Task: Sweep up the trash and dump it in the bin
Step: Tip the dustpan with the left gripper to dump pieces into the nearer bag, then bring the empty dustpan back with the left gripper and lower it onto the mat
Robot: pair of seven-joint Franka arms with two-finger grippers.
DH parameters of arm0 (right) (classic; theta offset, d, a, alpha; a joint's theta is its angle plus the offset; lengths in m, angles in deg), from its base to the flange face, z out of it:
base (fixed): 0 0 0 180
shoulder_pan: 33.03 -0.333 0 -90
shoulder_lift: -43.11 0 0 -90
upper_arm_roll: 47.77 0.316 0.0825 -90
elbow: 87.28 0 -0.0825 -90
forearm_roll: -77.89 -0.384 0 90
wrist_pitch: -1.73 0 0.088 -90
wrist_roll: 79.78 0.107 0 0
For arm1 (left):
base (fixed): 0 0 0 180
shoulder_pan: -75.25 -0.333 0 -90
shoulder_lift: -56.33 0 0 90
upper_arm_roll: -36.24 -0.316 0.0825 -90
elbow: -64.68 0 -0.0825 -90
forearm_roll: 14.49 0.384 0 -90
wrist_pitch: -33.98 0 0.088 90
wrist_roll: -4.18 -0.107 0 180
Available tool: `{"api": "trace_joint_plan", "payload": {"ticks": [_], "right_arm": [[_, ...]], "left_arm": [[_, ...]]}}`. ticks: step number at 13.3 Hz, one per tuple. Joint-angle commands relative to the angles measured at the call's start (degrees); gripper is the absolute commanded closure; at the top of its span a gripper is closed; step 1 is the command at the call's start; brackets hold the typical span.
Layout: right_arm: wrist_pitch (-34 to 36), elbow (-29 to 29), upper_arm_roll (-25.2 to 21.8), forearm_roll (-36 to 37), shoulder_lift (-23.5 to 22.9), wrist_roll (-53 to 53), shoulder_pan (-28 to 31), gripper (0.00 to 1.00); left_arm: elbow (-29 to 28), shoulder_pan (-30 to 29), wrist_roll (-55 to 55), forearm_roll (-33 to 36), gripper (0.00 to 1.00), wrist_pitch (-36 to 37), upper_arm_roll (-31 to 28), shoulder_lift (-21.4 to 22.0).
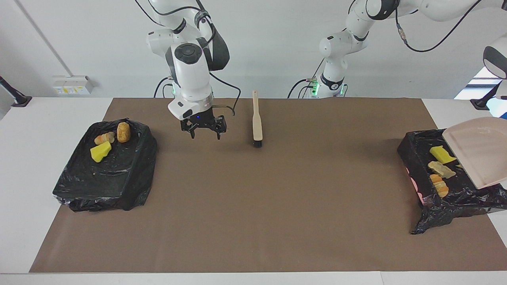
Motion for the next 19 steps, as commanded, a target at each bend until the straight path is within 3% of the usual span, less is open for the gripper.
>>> {"api": "trace_joint_plan", "payload": {"ticks": [1,5,9,14,19], "right_arm": [[8.9,-7.2,0.3,1.2,0.6,-1.0,1.8,0.0],[13.4,-9.7,0.2,0.8,5.2,-3.9,6.8,0.0],[18.6,-14.7,0.1,0.7,5.5,-6.6,8.9,0.0],[28.8,-22.6,-7.6,-0.5,5.7,-14.3,10.2,0.0],[29.0,-20.8,-13.7,-3.3,7.8,-19.0,10.2,0.0]], "left_arm": [[-2.7,3.8,6.7,-8.7,1.0,2.3,-0.5,0.8],[-6.8,12.9,28.1,-15.9,1.0,4.5,-0.4,0.2],[-9.4,22.3,55.6,-25.0,1.0,4.9,-0.4,-1.3],[-9.0,37.6,95.6,-33.5,1.0,3.4,-0.4,-4.5],[-4.1,45.0,116.1,-37.9,1.0,0.7,-0.4,-9.0]]}}
